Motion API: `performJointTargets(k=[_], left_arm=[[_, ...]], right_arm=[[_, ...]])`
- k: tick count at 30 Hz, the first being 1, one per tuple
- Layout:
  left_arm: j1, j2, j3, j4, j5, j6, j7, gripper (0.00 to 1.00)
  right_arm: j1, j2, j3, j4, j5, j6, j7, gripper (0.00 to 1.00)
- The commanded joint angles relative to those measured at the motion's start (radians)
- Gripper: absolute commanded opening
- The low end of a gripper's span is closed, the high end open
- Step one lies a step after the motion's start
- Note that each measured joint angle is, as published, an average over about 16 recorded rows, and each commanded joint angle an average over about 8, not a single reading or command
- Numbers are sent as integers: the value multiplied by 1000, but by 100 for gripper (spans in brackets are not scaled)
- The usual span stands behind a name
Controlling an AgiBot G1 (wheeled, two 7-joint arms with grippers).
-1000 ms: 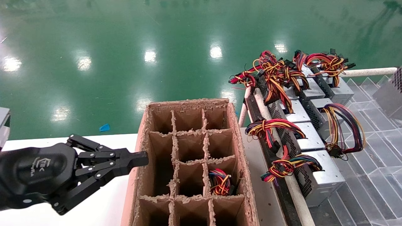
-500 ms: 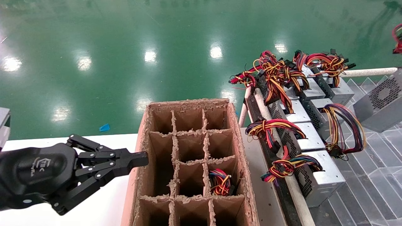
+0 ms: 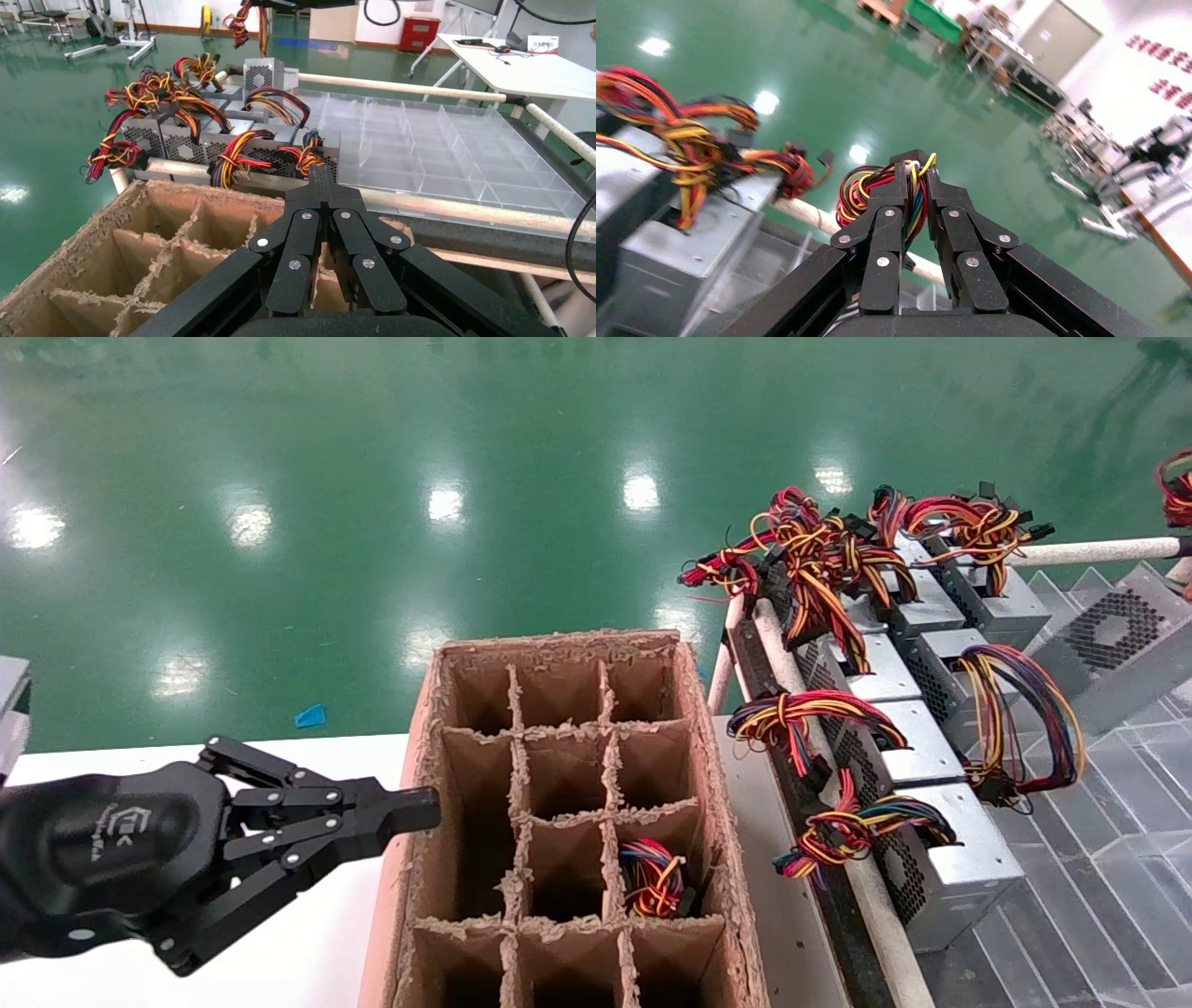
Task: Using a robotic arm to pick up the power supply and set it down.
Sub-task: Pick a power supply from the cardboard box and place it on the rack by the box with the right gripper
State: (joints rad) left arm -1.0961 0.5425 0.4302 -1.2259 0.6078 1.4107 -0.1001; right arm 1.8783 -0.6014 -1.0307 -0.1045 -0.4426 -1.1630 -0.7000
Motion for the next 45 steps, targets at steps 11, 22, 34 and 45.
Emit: performJointTargets(k=[11, 22, 34, 45], left_arm=[[0, 0, 0, 0, 0, 0, 0, 0], [0, 0, 0, 0, 0, 0, 0, 0], [0, 0, 0, 0, 0, 0, 0, 0], [0, 0, 0, 0, 0, 0, 0, 0]], right_arm=[[-37, -51, 10, 55, 12, 125, 14, 0], [-69, -99, 34, 86, 47, 174, -8, 0], [-115, -182, 72, 98, 101, 226, -44, 0], [-162, -228, 80, 98, 111, 247, -41, 34]])
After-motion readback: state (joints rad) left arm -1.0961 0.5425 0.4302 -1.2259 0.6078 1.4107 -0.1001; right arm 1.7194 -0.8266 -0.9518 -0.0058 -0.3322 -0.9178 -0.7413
